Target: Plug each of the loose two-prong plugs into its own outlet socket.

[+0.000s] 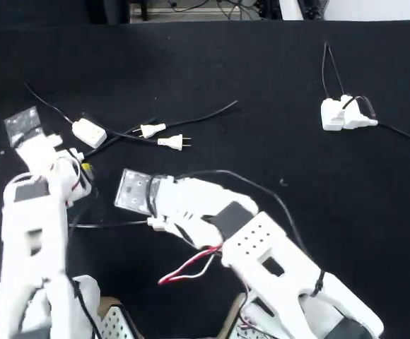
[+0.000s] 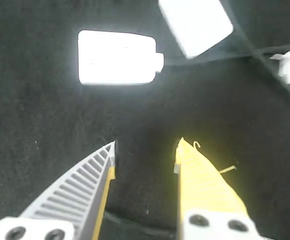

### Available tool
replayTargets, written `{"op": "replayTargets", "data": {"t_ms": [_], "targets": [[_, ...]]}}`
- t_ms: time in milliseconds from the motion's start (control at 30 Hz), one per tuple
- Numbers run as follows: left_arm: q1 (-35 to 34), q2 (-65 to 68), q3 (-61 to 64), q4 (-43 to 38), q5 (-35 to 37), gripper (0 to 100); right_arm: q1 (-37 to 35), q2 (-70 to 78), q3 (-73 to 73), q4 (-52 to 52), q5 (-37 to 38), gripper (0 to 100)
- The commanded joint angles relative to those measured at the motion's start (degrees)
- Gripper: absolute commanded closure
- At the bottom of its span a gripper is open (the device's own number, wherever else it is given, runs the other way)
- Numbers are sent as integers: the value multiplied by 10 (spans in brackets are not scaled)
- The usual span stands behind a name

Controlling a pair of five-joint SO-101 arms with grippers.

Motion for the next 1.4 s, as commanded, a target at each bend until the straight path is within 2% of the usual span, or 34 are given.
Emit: {"op": "replayTargets", "data": {"t_ms": [0,167,400,667,767,967,1167,1367], "targets": [[0,-169,65,-29,5,802,-11,5,22,-102,-62,988],[29,-281,116,-29,4,802,-18,4,93,-225,-109,988],[110,-365,161,-24,-48,802,-46,4,142,-301,-109,988],[175,-423,189,1,-84,802,-44,4,145,-305,-113,988],[198,-435,192,12,-84,802,-44,4,144,-305,-151,988],[205,-440,195,18,-100,802,-43,4,144,-305,-156,988],[226,-442,150,91,-120,802,-8,4,138,-308,-161,988],[254,-442,153,89,-121,802,-8,4,138,-307,-156,988]]}}
